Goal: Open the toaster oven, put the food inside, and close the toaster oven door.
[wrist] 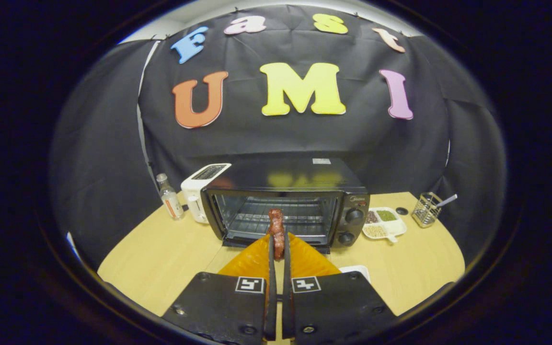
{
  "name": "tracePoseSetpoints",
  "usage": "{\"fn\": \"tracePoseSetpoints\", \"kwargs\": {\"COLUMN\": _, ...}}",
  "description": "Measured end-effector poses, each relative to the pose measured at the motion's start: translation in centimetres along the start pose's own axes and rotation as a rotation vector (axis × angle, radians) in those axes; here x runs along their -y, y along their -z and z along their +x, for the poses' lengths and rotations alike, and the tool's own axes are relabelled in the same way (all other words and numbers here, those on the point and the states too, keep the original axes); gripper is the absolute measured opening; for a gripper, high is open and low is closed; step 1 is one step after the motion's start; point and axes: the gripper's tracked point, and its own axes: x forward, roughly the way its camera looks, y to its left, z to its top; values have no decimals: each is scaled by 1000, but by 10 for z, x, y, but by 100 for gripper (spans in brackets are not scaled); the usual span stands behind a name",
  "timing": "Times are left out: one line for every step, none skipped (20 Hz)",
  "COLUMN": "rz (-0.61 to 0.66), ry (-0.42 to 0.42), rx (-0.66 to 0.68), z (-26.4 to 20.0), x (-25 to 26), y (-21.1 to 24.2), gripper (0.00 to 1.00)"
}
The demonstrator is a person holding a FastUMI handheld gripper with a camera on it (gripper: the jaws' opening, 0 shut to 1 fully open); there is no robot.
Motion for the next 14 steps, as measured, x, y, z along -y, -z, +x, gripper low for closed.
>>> {"fn": "tracePoseSetpoints", "kwargs": {"rz": 48, "ry": -13, "rx": 17, "z": 3, "x": 0, "y": -4, "gripper": 8}}
{"fn": "tracePoseSetpoints", "kwargs": {"rz": 96, "ry": -27, "rx": 29, "z": 6, "x": 3, "y": -7, "gripper": 8}}
{"fn": "tracePoseSetpoints", "kwargs": {"rz": 148, "ry": -43, "rx": 39, "z": 10, "x": 6, "y": -9, "gripper": 8}}
{"fn": "tracePoseSetpoints", "kwargs": {"rz": 209, "ry": -58, "rx": 47, "z": 14, "x": 11, "y": -10, "gripper": 8}}
{"fn": "tracePoseSetpoints", "kwargs": {"rz": 282, "ry": -69, "rx": 56, "z": 20, "x": 16, "y": -11, "gripper": 8}}
{"fn": "tracePoseSetpoints", "kwargs": {"rz": 343, "ry": -80, "rx": 68, "z": 28, "x": 23, "y": -12, "gripper": 8}}
{"fn": "tracePoseSetpoints", "kwargs": {"rz": 391, "ry": -87, "rx": 75, "z": 37, "x": 30, "y": -12, "gripper": 8}}
{"fn": "tracePoseSetpoints", "kwargs": {"rz": 439, "ry": -97, "rx": 88, "z": 45, "x": 35, "y": -14, "gripper": 8}}
{"fn": "tracePoseSetpoints", "kwargs": {"rz": 486, "ry": -113, "rx": 93, "z": 55, "x": 36, "y": -13, "gripper": 8}}
{"fn": "tracePoseSetpoints", "kwargs": {"rz": 531, "ry": -141, "rx": 90, "z": 63, "x": 34, "y": -10, "gripper": 8}}
{"fn": "tracePoseSetpoints", "kwargs": {"rz": 573, "ry": -169, "rx": 76, "z": 75, "x": 29, "y": -6, "gripper": 8}}
{"fn": "tracePoseSetpoints", "kwargs": {"rz": 617, "ry": -197, "rx": 59, "z": 87, "x": 24, "y": 0, "gripper": 8}}
{"fn": "tracePoseSetpoints", "kwargs": {"rz": 670, "ry": -227, "rx": 42, "z": 100, "x": 18, "y": 4, "gripper": 8}}
{"fn": "tracePoseSetpoints", "kwargs": {"rz": 718, "ry": -263, "rx": 24, "z": 111, "x": 10, "y": 7, "gripper": 8}}
